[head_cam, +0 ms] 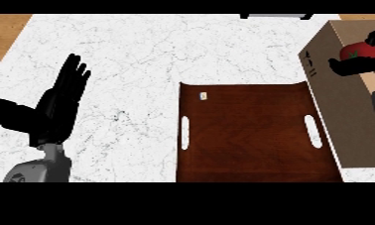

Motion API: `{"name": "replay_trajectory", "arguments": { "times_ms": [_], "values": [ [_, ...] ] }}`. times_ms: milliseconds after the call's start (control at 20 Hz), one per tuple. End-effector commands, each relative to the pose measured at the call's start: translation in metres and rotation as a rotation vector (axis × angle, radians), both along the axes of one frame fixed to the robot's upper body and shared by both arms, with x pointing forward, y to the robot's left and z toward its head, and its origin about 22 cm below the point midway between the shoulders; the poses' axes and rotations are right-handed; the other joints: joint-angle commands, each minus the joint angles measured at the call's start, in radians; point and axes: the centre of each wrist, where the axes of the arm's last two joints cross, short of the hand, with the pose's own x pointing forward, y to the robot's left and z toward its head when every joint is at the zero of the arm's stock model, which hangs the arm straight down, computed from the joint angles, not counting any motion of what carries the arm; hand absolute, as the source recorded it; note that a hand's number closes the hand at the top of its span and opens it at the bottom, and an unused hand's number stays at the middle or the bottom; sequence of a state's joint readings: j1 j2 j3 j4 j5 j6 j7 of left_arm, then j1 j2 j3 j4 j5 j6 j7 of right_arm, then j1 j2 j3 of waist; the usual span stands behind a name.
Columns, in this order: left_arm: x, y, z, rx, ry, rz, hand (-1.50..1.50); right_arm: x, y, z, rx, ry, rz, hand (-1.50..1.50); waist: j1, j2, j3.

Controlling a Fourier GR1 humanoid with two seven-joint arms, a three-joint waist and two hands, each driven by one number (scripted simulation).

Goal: Pick the tomato from the tray and place it in the cardboard box

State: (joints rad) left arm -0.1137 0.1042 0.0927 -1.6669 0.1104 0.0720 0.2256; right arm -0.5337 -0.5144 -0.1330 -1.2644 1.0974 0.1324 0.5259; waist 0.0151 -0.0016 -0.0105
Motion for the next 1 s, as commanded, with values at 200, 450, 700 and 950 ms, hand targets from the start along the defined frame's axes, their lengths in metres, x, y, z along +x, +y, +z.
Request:
{"name": "replay_trajectory", "arguments": {
  "times_ms": [200, 450, 700, 950],
  "values": [
    [0.001, 0.01, 0.001, 0.003, 0.006, 0.004, 0.0, -0.002, -0.055, -0.049, 0.146, 0.084, -0.024, -1.5, 0.002, 0.01, 0.012],
    [0.008, -0.005, 0.012, 0.005, -0.008, 0.0, 0.0, -0.002, -0.044, -0.046, 0.12, -0.271, 0.073, -1.5, -0.007, 0.009, 0.013],
    [-0.004, -0.002, 0.005, 0.002, -0.007, 0.002, 0.0, 0.003, -0.056, -0.014, 0.274, -0.548, 0.127, -1.5, -0.004, 0.004, 0.012],
    [-0.001, -0.003, -0.002, 0.009, 0.01, 0.026, 0.0, -0.002, -0.065, 0.02, 0.582, -0.692, 0.107, -1.5, -0.026, -0.004, 0.011]
  ]
}}
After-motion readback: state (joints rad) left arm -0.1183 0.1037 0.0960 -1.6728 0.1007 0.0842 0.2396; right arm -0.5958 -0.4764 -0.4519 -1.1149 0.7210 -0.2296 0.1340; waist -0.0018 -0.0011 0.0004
